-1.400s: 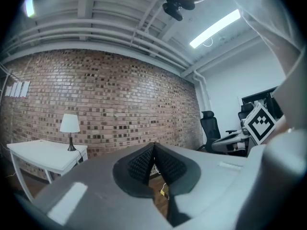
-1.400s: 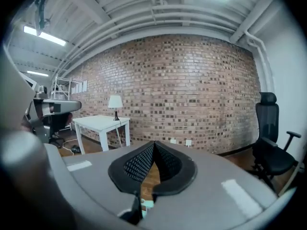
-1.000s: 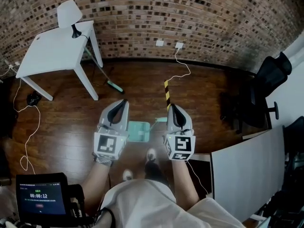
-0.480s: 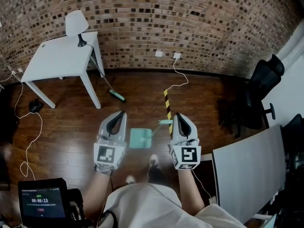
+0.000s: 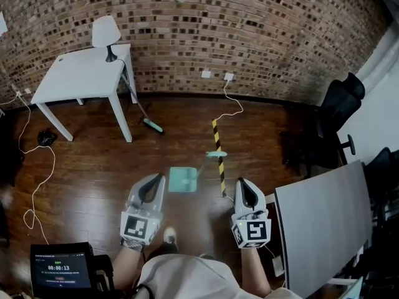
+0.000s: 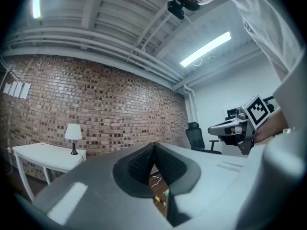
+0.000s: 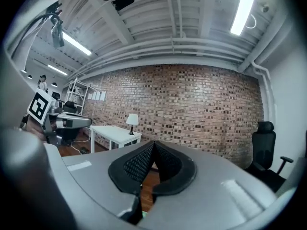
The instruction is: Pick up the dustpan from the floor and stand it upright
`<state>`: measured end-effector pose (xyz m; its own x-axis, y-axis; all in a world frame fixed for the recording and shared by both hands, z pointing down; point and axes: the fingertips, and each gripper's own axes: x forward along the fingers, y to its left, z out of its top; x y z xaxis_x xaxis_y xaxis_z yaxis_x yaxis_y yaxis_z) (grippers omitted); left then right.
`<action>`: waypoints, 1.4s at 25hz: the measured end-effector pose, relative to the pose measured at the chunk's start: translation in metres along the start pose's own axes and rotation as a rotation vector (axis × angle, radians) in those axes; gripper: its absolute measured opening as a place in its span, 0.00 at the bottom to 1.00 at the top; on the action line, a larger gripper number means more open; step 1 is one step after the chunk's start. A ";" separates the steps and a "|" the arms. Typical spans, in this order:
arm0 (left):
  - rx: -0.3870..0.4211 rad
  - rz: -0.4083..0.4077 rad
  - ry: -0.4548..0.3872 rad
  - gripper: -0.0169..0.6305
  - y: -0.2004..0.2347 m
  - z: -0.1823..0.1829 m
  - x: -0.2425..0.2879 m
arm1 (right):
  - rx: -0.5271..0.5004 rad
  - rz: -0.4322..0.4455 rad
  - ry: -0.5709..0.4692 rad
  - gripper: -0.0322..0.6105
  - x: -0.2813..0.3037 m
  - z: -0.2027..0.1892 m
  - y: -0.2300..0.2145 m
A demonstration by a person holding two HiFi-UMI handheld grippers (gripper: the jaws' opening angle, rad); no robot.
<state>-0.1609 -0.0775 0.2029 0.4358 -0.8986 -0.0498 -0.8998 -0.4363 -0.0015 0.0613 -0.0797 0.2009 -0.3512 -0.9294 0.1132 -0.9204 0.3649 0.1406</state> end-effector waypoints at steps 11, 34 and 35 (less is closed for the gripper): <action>0.048 0.100 -0.009 0.03 -0.129 0.011 -0.133 | 0.057 0.163 -0.081 0.07 -0.181 0.000 0.026; 0.135 0.158 -0.060 0.03 -0.273 0.081 -0.308 | 0.127 0.176 -0.196 0.07 -0.403 0.028 0.042; 0.139 0.155 -0.061 0.03 -0.273 0.081 -0.307 | 0.124 0.169 -0.196 0.07 -0.403 0.028 0.042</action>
<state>-0.0502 0.3211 0.1376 0.2941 -0.9482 -0.1201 -0.9519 -0.2792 -0.1265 0.1594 0.3084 0.1339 -0.5171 -0.8531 -0.0697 -0.8555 0.5176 0.0132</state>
